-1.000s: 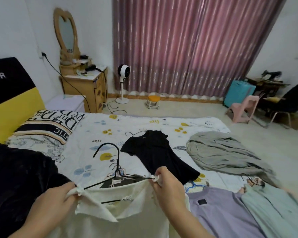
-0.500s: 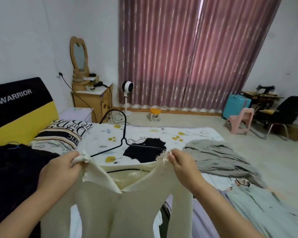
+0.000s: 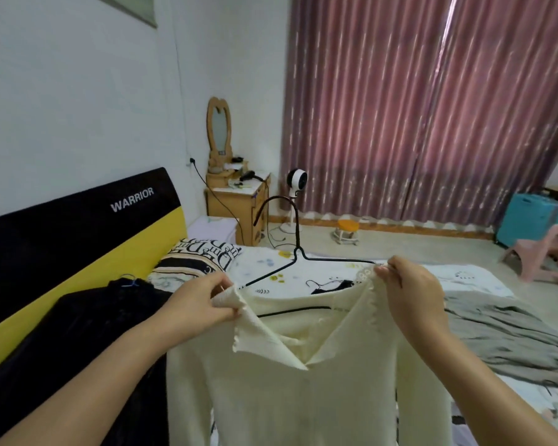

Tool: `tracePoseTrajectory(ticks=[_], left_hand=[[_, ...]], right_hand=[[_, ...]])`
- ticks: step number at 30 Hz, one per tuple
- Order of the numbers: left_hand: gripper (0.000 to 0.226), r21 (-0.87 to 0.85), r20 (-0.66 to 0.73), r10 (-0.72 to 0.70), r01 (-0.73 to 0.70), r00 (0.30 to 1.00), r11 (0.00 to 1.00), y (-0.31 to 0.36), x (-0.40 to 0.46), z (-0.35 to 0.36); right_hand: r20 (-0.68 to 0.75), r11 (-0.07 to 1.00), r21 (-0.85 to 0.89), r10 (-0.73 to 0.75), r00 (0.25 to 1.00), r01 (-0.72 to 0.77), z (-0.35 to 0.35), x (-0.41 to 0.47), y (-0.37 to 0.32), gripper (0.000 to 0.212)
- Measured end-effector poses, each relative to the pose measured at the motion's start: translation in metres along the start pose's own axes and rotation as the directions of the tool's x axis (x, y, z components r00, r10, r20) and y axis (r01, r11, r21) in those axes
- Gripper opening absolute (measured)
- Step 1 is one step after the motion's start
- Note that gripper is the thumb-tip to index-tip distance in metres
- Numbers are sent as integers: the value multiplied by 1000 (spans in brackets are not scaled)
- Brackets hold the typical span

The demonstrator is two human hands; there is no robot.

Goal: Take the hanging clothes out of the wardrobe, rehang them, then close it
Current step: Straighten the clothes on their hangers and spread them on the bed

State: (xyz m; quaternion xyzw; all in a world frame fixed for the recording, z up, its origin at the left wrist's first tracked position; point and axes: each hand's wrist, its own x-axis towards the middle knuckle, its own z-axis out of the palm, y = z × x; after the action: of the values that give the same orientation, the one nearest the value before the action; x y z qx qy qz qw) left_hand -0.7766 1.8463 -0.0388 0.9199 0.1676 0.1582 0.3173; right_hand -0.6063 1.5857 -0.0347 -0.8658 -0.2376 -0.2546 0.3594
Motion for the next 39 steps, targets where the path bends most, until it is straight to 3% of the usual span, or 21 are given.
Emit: tracePoseTrajectory(ticks=[5, 13, 22, 25, 28, 33, 36, 39], left_hand=[[14, 83, 176, 79, -95, 981, 992, -45, 45, -41], [23, 274, 232, 128, -191, 964, 943, -96, 103, -38], [41, 283, 47, 221, -225, 974, 932, -119, 170, -5], [46, 304, 16, 198, -194, 980, 933, -118, 204, 7], [45, 325, -2, 185, -174, 983, 929, -116, 242, 22], [45, 383, 20, 143, -140, 989, 913, -123, 303, 46], [45, 354, 10, 152, -146, 988, 924, -125, 336, 58], [45, 332, -16, 192, -176, 981, 927, -127, 367, 70]], right_hand=[[-86, 1000, 28, -3, 996, 5, 39, 18, -24, 31], [-64, 998, 23, 64, 996, -63, 100, 38, -25, 26], [-79, 993, -39, 112, 991, -115, 175, 92, 8, 23], [-101, 983, -96, 148, 984, -158, 204, 114, 23, 7], [-120, 978, -125, 152, 981, -167, 239, 124, 35, 36], [-97, 984, -33, 172, 980, -176, 324, 82, 42, 51], [25, 978, -12, 211, 977, -211, 373, 43, 32, 58], [355, 959, 38, 251, 900, -282, 428, 10, 10, 72]])
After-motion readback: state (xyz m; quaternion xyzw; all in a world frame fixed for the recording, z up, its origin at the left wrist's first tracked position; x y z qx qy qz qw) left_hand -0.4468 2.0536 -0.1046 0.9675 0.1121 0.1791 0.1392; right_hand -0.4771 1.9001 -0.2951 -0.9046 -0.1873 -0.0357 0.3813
